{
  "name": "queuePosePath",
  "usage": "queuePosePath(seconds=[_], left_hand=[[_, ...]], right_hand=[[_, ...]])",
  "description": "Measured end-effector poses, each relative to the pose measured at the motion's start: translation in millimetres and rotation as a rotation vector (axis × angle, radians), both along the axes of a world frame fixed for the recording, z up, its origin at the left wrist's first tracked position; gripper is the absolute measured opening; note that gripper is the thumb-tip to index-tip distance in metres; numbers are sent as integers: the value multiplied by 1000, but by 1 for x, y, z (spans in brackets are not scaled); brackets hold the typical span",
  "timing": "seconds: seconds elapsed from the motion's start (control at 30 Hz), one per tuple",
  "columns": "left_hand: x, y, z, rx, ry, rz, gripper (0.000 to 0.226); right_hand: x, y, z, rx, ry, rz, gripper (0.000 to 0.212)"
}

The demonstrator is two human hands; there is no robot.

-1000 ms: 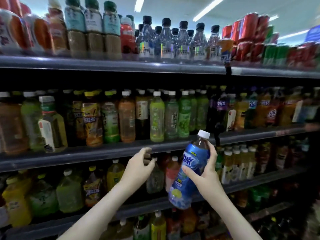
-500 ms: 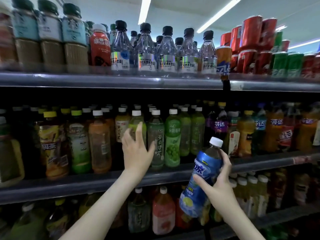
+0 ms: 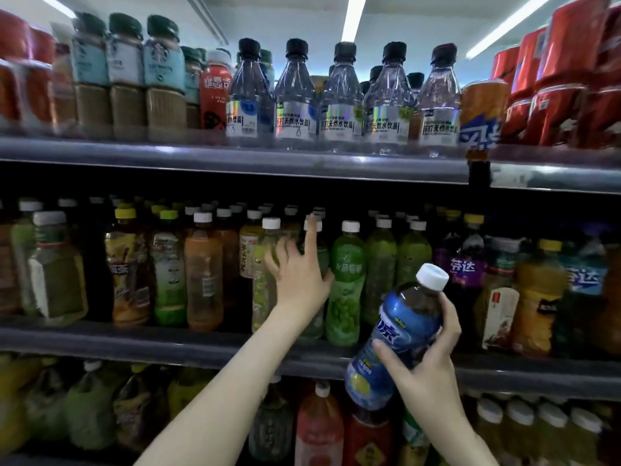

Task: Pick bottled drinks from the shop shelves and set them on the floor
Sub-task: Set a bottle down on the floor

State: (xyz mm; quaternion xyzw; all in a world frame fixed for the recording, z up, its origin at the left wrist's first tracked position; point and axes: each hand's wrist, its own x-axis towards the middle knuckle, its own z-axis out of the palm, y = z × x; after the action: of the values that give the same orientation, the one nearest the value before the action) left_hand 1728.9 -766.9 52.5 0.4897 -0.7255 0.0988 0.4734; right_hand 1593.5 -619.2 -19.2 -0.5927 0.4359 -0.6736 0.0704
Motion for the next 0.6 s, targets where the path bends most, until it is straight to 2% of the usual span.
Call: queuePosePath(seconds=[0.17,0.2,0.27,0.37,0.5,0.6], left_hand=[[13,18,-24,-219,283,-303,100],[18,23,-34,-214,334,-358,101],[32,33,-51,-61,450,-415,100],[54,36,-64,138,586,-417,74],[79,34,-70,200,686,-509,60],[103,38,-63,158,743,-538,59]], right_hand=[[5,-12,4,-120,-35,-67,94],[9,-16,5,-158,-47,-86,94],[19,-23,7,-247,-50,-131,96],[35,-37,8,-364,-25,-242,99],[60,-53,9,-437,8,-341,100],[76,-63,15,-443,-34,-361,99]])
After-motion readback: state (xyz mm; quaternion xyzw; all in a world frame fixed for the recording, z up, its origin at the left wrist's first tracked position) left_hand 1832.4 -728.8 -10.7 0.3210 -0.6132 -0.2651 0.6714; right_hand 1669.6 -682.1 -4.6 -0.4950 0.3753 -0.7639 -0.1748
